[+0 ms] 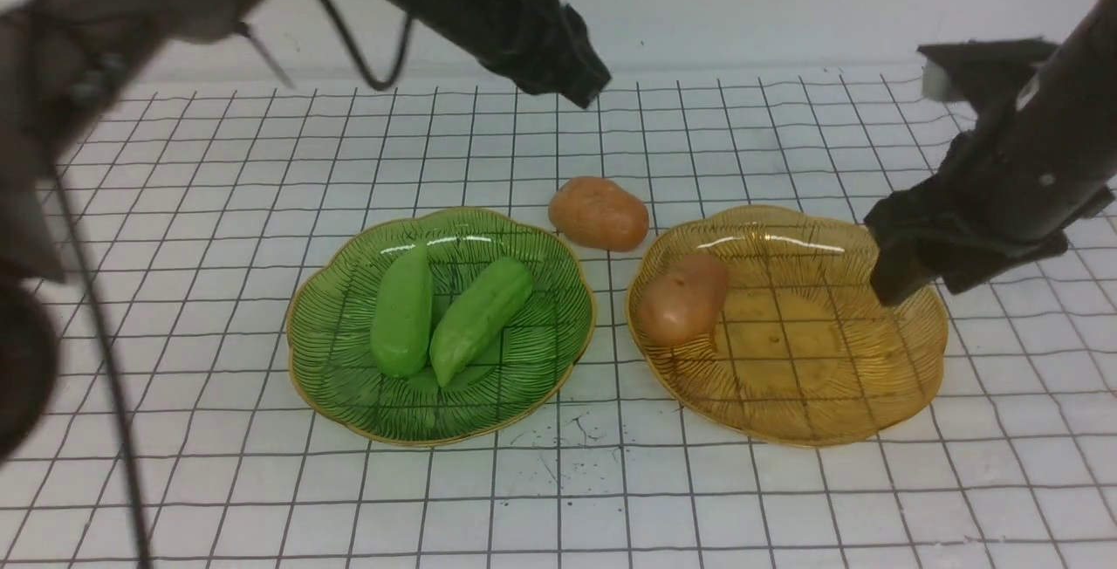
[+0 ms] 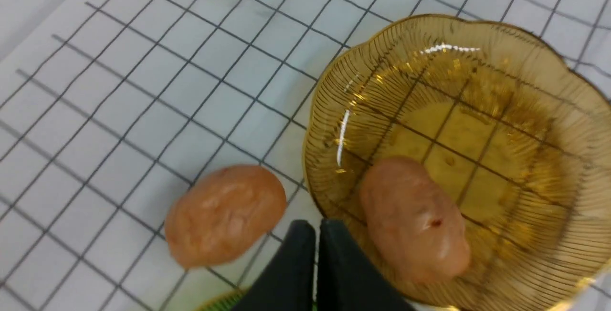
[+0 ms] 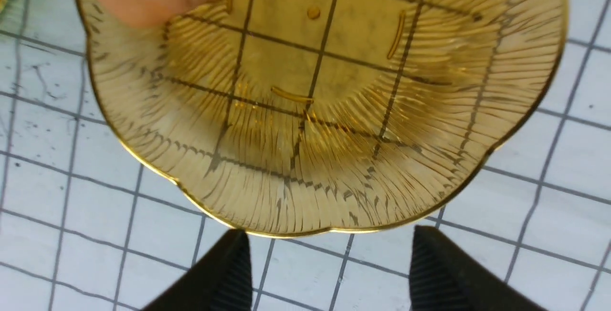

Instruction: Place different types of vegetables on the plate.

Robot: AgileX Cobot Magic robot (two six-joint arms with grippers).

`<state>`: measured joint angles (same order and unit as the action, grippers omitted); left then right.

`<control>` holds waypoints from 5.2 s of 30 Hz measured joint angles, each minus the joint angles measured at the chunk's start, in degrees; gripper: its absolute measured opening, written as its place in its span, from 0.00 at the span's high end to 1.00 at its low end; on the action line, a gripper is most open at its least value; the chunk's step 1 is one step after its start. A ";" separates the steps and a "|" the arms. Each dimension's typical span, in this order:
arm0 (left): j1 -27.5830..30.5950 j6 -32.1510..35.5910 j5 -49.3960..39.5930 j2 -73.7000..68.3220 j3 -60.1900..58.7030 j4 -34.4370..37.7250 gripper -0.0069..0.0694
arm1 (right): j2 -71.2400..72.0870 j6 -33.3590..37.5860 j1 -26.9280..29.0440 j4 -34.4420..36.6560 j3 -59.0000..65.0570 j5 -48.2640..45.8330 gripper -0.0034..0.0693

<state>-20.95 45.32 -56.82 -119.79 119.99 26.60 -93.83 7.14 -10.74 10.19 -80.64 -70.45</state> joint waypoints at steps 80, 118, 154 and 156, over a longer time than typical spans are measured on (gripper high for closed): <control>-15.06 -19.22 -11.91 -12.36 8.08 -12.90 0.02 | 51.87 -5.59 0.00 -1.67 4.55 -0.94 0.59; -15.17 -30.76 -15.47 15.34 12.53 -12.83 0.92 | 94.85 -8.22 0.05 -0.48 41.03 35.73 0.97; -15.17 -41.35 2.89 83.23 -50.90 -23.25 0.92 | 94.85 -8.23 0.05 -0.69 41.03 35.73 0.97; -15.17 -41.30 3.26 86.75 -52.72 -22.86 0.92 | 94.85 -8.23 0.05 -0.69 41.03 35.73 0.97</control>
<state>-36.12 4.03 -53.56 -33.04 67.28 3.74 1.03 -1.09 -10.69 9.50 -39.61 -34.72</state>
